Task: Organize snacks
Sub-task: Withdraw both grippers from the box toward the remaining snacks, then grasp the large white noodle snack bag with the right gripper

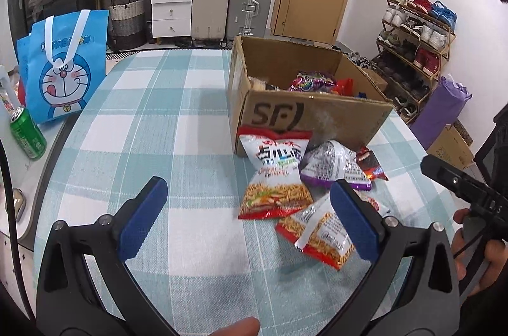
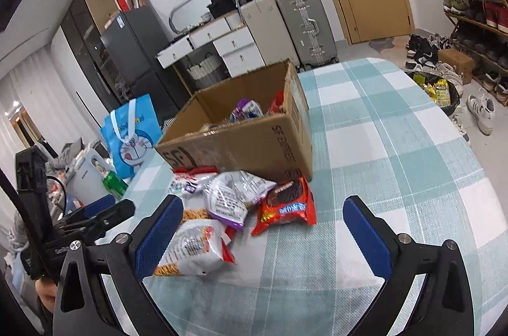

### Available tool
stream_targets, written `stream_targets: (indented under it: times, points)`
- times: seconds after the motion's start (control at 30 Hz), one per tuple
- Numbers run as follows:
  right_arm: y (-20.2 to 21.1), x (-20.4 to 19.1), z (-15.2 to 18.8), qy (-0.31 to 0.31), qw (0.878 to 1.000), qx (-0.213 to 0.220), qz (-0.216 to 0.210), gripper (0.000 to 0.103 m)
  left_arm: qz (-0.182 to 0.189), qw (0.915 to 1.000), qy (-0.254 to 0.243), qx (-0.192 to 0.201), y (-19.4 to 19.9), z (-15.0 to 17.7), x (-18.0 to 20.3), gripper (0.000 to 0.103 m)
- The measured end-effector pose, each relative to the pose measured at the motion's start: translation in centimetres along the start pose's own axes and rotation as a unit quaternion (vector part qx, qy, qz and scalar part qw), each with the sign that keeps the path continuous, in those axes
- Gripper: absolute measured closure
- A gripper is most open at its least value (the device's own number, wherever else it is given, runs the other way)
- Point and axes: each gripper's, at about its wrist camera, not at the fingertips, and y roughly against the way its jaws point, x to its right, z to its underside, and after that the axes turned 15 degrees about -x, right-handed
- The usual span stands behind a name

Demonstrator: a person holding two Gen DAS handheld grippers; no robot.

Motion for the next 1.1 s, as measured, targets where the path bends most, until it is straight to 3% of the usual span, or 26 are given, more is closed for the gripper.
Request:
stream_targets:
  times: [0.47, 0.8, 1.1]
  points:
    - [-1.5, -1.6, 1.0, 0.026, 0.999, -0.028, 0.013, 0.001, 0.006, 0.9997, 0.012, -0.021, -0.8, 2.2, -2.4, 0.001]
    - [-4.4, -4.5, 2.2, 0.059, 0.996, -0.068, -0.009, 0.001, 0.001, 0.9992, 0.036, -0.020, -0.7, 1.7, -4.4, 0.001]
    - [-7.4, -5.5, 2.7, 0.041, 0.993, -0.102, -0.038, 0.001, 0.001, 0.9989, 0.037, -0.029, -1.2, 1.6, -4.5, 0.001]
